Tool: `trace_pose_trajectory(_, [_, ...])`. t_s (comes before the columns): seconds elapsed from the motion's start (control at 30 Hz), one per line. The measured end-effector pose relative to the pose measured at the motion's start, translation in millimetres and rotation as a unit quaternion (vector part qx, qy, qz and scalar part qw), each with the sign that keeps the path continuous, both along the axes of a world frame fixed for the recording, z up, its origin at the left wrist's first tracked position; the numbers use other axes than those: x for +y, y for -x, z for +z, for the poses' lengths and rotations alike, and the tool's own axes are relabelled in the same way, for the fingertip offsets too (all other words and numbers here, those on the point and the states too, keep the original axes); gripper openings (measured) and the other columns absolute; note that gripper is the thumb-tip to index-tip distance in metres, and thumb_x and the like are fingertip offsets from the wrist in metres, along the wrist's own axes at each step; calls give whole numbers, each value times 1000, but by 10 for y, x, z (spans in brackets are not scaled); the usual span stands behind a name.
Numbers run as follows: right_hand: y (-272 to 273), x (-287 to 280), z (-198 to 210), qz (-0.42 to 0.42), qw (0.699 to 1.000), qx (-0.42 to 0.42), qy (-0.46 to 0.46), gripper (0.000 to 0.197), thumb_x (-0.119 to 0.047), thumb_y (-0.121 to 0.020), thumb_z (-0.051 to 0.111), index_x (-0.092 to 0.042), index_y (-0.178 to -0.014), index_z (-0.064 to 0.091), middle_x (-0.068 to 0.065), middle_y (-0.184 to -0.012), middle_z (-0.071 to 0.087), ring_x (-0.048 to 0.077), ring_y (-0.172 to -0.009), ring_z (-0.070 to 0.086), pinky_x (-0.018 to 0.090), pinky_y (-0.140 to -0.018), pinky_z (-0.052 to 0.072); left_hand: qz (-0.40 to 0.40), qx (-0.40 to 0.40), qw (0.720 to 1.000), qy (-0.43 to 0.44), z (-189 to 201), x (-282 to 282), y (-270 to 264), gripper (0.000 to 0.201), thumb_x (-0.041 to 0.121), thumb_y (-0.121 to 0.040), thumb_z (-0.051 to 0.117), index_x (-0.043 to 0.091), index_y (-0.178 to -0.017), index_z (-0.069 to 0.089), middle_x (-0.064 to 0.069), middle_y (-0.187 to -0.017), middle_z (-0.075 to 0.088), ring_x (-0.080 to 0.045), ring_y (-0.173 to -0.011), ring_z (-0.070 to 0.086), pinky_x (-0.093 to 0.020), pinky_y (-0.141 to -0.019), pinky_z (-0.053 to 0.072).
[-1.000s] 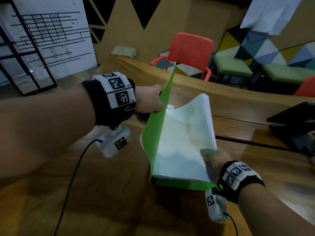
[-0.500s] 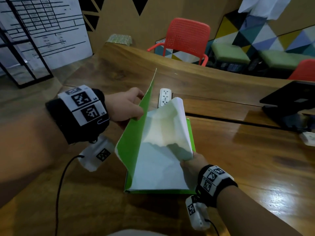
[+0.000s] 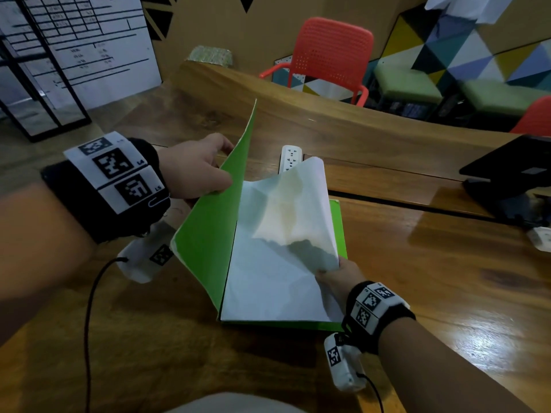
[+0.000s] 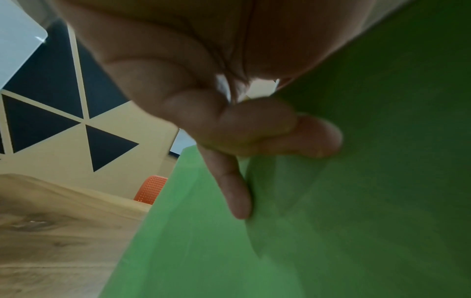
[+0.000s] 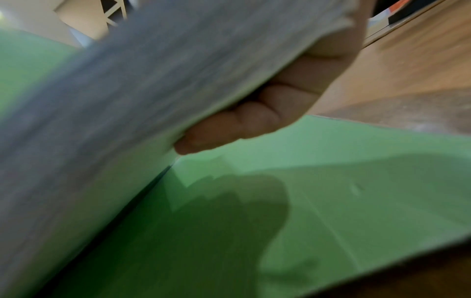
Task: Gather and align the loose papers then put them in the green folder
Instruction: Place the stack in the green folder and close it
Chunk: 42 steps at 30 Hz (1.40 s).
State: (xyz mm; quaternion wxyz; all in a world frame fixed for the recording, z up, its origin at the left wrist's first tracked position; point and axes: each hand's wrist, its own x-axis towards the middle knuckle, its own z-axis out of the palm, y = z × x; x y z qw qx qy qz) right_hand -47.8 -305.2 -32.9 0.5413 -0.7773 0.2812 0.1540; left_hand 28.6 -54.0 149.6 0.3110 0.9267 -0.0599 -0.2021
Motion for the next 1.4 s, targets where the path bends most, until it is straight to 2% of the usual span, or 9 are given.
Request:
trace_pose_trajectory(0.27, [8,30,-136,50,993,20,103,36,-4,-79,65,-3,-115,61,13,-95,60,30,-95,58,40,-86,48,-1,14,1000,23,-29,-62,-6,44,6,-82,51,27,-117,33,-8,-69,62,-25,-56,60,-27,-50,48])
trace_pose_trajectory(0.4, [-3,29,-127,70,987,46,138,34,-9,-80,62,-6,-114,61,14,-98,63,32,-98,61,37,-81,49,-11,26,999,43,-69,-127,16,42,6,-81,51,26,-113,34,-11,-70,63,-30,-60,62,-36,-58,54])
trace_pose_trajectory(0.47, [-11,33,-101,66,986,62,140,39,-10,-77,62,-9,-115,59,10,-98,63,33,-97,62,37,-79,54,-15,30,998,56,-98,-165,39,42,6,-81,52,26,-113,35,-11,-69,62,-30,-59,62,-37,-59,54])
trace_pose_trajectory(0.6, [-43,24,-58,60,985,62,151,49,-13,-76,68,-12,-123,52,12,-118,63,31,-106,60,38,-86,52,-25,37,997,70,-154,-250,93,44,7,-81,53,26,-117,36,-11,-71,63,-32,-63,64,-39,-61,57])
trace_pose_trajectory(0.8, [-100,9,-11,47,989,61,129,46,-15,-79,67,-12,-122,52,11,-119,62,29,-101,60,34,-83,51,-22,43,995,82,-206,-294,109,50,6,-81,52,24,-124,35,-14,-73,61,-32,-63,63,-39,-59,57])
trace_pose_trajectory(0.93, [-74,40,-45,56,988,78,122,49,-12,-77,68,-12,-124,53,12,-119,63,31,-106,60,38,-87,51,-22,45,995,82,-220,-317,147,49,6,-81,52,23,-124,35,-14,-72,60,-38,-68,65,-49,-68,58])
trace_pose_trajectory(1.07, [-63,47,-56,80,984,93,128,54,-13,-76,72,-11,-126,53,13,-122,63,31,-109,60,37,-89,51,-32,50,995,76,-242,-343,181,49,9,-80,50,23,-124,34,-28,-87,68,-44,-78,68,-53,-71,58])
trace_pose_trajectory(1.27, [-77,32,-70,99,978,114,142,55,-15,-76,73,-10,-127,52,13,-125,62,31,-112,59,41,-94,50,-24,48,994,92,-289,-387,215,50,10,-81,51,25,-125,33,-23,-92,70,-39,-78,70,-47,-69,60])
trace_pose_trajectory(1.4, [-85,33,-74,125,971,121,166,56,-19,-75,74,-12,-127,52,12,-125,62,30,-111,60,40,-93,51,-22,48,993,110,-325,-428,224,52,8,-80,51,21,-127,32,-22,-83,68,-31,-64,66,-32,-55,58])
